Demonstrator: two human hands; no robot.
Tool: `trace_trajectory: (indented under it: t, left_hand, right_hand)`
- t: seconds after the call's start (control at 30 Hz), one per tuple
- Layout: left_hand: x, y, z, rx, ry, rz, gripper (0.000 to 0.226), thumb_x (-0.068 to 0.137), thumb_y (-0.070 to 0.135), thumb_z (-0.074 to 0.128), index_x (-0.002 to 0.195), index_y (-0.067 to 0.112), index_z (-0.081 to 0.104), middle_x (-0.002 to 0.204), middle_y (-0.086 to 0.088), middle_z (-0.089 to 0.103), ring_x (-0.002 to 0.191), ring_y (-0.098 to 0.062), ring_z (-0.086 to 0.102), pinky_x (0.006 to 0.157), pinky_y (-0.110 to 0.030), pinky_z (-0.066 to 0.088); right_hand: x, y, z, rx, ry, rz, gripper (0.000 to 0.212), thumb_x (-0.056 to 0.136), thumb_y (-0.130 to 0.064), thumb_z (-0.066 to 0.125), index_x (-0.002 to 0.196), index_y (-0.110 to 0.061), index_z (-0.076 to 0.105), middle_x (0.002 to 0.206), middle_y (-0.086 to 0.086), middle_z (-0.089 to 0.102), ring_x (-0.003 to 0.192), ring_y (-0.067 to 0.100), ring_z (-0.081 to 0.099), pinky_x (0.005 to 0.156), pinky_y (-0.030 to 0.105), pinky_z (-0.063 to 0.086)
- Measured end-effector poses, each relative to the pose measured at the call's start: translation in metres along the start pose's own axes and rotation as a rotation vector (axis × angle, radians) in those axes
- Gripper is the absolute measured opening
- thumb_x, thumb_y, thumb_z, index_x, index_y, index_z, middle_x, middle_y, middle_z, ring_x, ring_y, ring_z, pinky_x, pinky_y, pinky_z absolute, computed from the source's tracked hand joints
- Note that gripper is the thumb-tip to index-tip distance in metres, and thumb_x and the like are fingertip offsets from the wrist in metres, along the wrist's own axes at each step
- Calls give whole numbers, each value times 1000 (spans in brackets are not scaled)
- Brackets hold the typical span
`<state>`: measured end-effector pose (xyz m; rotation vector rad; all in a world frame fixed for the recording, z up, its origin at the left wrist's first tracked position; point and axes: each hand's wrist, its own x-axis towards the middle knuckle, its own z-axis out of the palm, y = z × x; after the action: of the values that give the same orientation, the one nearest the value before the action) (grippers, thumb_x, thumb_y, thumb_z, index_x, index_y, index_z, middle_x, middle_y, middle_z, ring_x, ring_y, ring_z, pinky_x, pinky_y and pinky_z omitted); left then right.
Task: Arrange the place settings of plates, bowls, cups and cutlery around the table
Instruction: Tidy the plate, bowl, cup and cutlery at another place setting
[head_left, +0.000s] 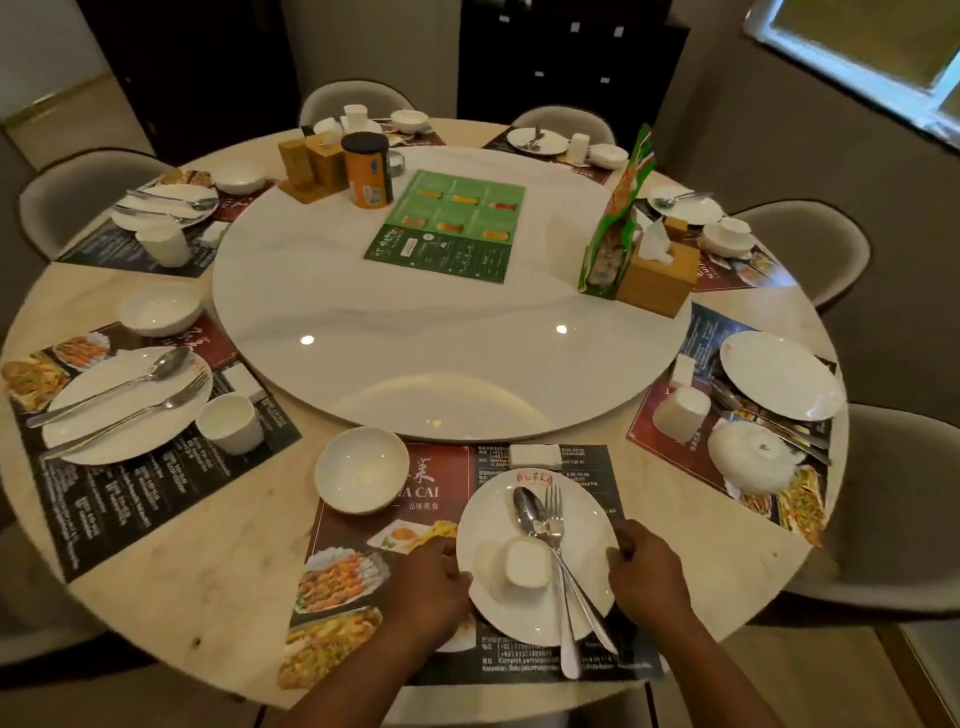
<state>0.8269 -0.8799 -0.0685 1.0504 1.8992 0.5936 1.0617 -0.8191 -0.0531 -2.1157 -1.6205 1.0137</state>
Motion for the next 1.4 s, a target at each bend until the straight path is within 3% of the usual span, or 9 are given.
trace_trajectory:
  t: [0.17,0.27,0.37,0.47,0.6,0.83,1.07,1.27,1.4]
  left_hand:
    - [-10,-6,-9,-52,74,-49,32,84,11,64,108,32,64,83,10,67,76,-11,64,72,-34,57]
    - [-12,-18,-22,-37,126,-16,32,85,7,62,105,32,67,79,11,66,71,-8,63,60,-22,55]
    - [-8,-31,-37,-10,125,-5,41,86,7,62,116,34,67,79,9,68,77,-11,64,71,-31,57]
    - [-2,-40,-46,-25,151,9,41,87,7,62,120,30,66,82,9,69,80,-11,64,77,-35,57]
    - [6,-44,-53,-140,123,-22,32,88,7,62,107,32,66,86,1,70,83,-20,67,73,-44,61]
    - [11,-50,-52,-160,106,-9,36,87,8,66,105,38,64,88,5,68,84,-18,68,75,-41,62]
    - [11,-50,-52,-129,95,-15,39,84,9,69,115,31,67,85,6,70,80,-16,69,74,-40,62]
    - [6,-48,-50,-130,97,-39,38,85,10,69,113,34,63,86,7,70,81,-16,69,78,-41,61]
    - [3,-48,-51,-158,103,-59,36,84,7,68,109,32,61,87,3,70,83,-18,69,75,-44,62]
  right_hand:
    - [-5,-4,11,29,-5,-3,31,93,-8,58,121,-20,63,112,5,68,87,15,52,78,26,43]
    - [-12,-12,22,45,-6,-36,28,92,-7,59,117,-20,64,100,-1,67,81,14,51,70,23,39]
    - [-17,-19,36,83,-33,-59,26,92,-5,59,115,-15,66,88,-8,63,79,10,55,66,23,42]
    - [-20,-27,47,107,-36,-47,26,92,-5,60,116,-14,65,89,-4,62,83,13,56,70,25,44]
    - [-20,-36,53,130,-12,-30,23,93,-6,59,114,-11,66,93,1,65,82,14,54,70,25,41]
    - [-18,-40,53,96,-10,-2,28,94,-8,58,120,-19,63,95,-4,63,85,12,54,69,25,42]
    - [-15,-44,46,16,-30,-39,28,95,-10,59,122,-18,62,89,-8,58,83,9,52,60,16,39]
    - [-11,-45,44,-11,-46,-44,30,95,-13,60,124,-19,61,109,1,67,90,12,54,77,25,46]
    - [-10,-43,47,-3,-46,-60,29,95,-12,59,122,-20,62,92,-8,60,85,10,52,70,23,46]
